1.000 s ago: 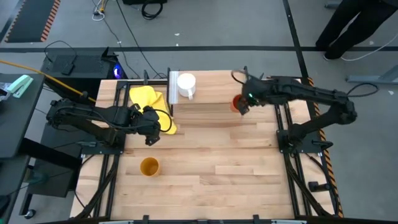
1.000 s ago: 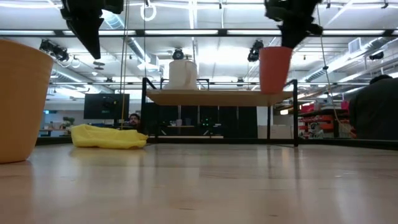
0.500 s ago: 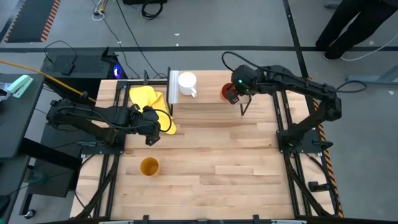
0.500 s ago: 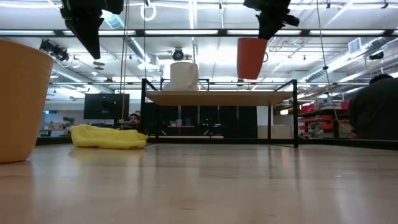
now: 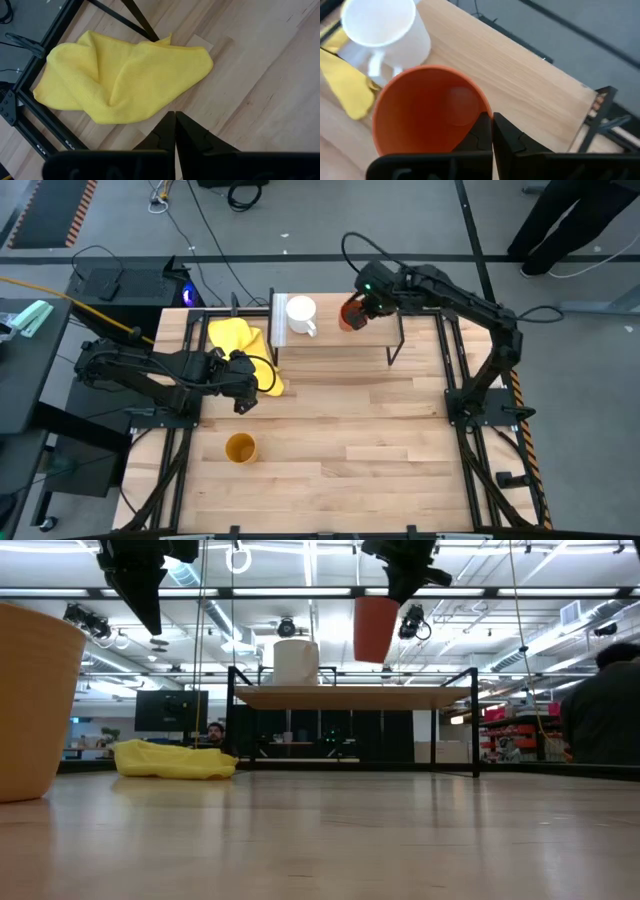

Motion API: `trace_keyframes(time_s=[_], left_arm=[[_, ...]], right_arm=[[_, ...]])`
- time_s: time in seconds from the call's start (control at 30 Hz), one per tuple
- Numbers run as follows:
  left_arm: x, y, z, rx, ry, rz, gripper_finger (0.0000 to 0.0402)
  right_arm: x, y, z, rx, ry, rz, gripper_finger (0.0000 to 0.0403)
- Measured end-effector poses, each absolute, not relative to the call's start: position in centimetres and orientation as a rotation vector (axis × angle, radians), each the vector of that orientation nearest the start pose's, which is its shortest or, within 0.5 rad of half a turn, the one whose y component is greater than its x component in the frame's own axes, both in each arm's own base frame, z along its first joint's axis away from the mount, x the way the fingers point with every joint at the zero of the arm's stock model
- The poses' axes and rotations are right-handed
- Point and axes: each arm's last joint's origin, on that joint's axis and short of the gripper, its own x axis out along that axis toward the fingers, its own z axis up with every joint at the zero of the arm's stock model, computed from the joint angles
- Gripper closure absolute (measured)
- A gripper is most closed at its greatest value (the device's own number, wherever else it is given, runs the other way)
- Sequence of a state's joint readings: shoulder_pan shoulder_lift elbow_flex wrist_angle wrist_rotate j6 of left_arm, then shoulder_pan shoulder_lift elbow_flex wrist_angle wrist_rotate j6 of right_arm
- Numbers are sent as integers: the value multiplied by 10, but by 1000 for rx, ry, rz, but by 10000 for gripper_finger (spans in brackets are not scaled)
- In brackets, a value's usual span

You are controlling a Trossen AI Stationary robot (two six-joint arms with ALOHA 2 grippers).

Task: Stack small to large cups/mugs on shelf
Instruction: Put the orange cup on the shelf

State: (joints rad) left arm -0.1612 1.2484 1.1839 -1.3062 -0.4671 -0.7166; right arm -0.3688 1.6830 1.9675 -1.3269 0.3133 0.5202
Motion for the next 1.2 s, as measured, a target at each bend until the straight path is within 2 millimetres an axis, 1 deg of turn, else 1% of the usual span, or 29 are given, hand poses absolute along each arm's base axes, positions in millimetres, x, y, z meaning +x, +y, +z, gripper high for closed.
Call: trace_keyframes(time_s=[0.1, 0.23, 0.4, 0.47, 0.63, 0.8, 0.93, 1.1, 1.2], left_arm=[[203, -20, 306, -183, 1127, 693, 388], [203, -20, 306, -182, 1127, 692, 380], [203, -20, 306, -178, 1129, 690, 379], [203, -20, 306, -178, 1129, 690, 383], [203, -20, 306, -166, 1134, 681, 389], [203, -20, 306, -166, 1133, 682, 383], [203, -20, 306, -166, 1133, 682, 377], [203, -20, 306, -167, 1133, 682, 383], [203, -20, 306, -167, 1133, 681, 387]], right_arm=[[297, -130, 416, 526, 865, -867, 402], [299, -141, 421, 574, 870, -877, 402], [298, -158, 411, 661, 941, -894, 402], [298, -162, 407, 669, 967, -894, 402], [301, -165, 406, 665, 962, -884, 402], [304, -167, 407, 663, 922, -881, 402], [311, -169, 400, 662, 942, -878, 402], [323, -173, 387, 649, 985, -856, 402], [324, -173, 385, 647, 991, -856, 402]])
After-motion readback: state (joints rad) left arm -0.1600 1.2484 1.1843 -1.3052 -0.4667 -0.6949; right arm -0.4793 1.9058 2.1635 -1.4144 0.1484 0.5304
